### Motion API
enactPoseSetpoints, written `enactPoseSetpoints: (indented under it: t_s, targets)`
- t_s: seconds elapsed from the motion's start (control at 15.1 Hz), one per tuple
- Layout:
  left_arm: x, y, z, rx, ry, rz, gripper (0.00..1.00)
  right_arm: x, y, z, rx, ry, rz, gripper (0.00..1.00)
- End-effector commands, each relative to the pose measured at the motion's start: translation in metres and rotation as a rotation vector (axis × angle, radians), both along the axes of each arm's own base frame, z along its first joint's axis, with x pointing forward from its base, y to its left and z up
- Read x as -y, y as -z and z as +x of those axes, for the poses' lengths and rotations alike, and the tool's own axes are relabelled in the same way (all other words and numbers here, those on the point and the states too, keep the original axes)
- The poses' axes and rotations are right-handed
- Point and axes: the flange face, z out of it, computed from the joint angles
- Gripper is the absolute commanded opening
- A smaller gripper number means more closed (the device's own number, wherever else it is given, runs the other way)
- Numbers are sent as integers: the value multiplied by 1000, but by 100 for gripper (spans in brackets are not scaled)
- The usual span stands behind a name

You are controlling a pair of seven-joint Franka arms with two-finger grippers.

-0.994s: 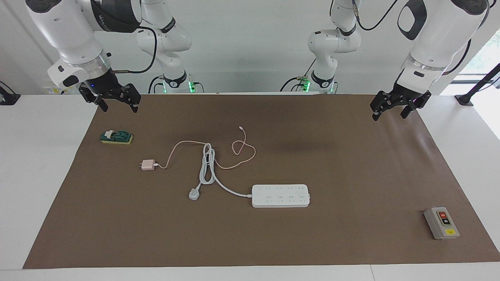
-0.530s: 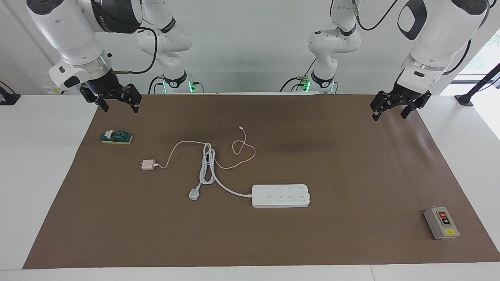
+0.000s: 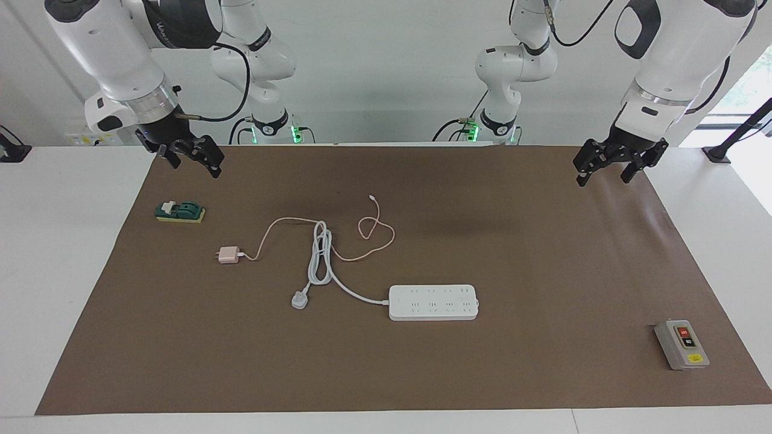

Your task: Plug charger into power strip

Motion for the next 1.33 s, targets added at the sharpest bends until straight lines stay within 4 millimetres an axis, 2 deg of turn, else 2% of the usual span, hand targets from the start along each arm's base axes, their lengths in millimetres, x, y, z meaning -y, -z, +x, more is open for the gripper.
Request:
enactPoseSetpoints:
  t_s: [0.0,0.13,0.2,0.4,0.46,0.53,0.6,0.66,0.73,0.8,0.93,1.06,1.19,1.26]
  targets:
    - [4,-19,-11,3,0,-6,100,8,16,4,-55,266,46,100]
    - [8,-23,-13,6,9,-5,100,20,21,6,-85,442,93,100]
    - [8,-28,-15,12,9,-5,100,21,33,12,-109,544,96,100]
    - [7,-30,-18,6,6,-7,100,16,46,14,-174,859,81,100]
    - [5,-32,-16,3,4,-7,100,19,58,14,-208,960,91,100]
    - [1,-37,-15,1,-3,-8,100,28,70,11,-243,1018,114,100]
    - [0,-41,-17,-3,-5,-4,100,51,92,5,-304,1091,177,100]
    - [2,-41,-17,-6,-1,-5,100,65,109,1,-333,1144,230,100]
    - [-3,-41,-17,-8,-11,-7,100,75,127,-3,-346,1183,259,100]
    - [-3,-39,-16,-12,-13,-4,100,78,138,-5,-342,1184,271,100]
    - [-16,-29,-10,-31,-40,-6,100,80,158,-7,-363,1149,316,100]
    - [-30,-18,-1,-55,-108,-22,100,91,183,-9,-357,1175,339,100]
    - [-25,-19,-4,-85,-196,-37,100,93,205,-14,-325,1105,363,100]
    - [-27,-18,-4,-90,-219,-41,100,93,207,-14,-312,1055,371,100]
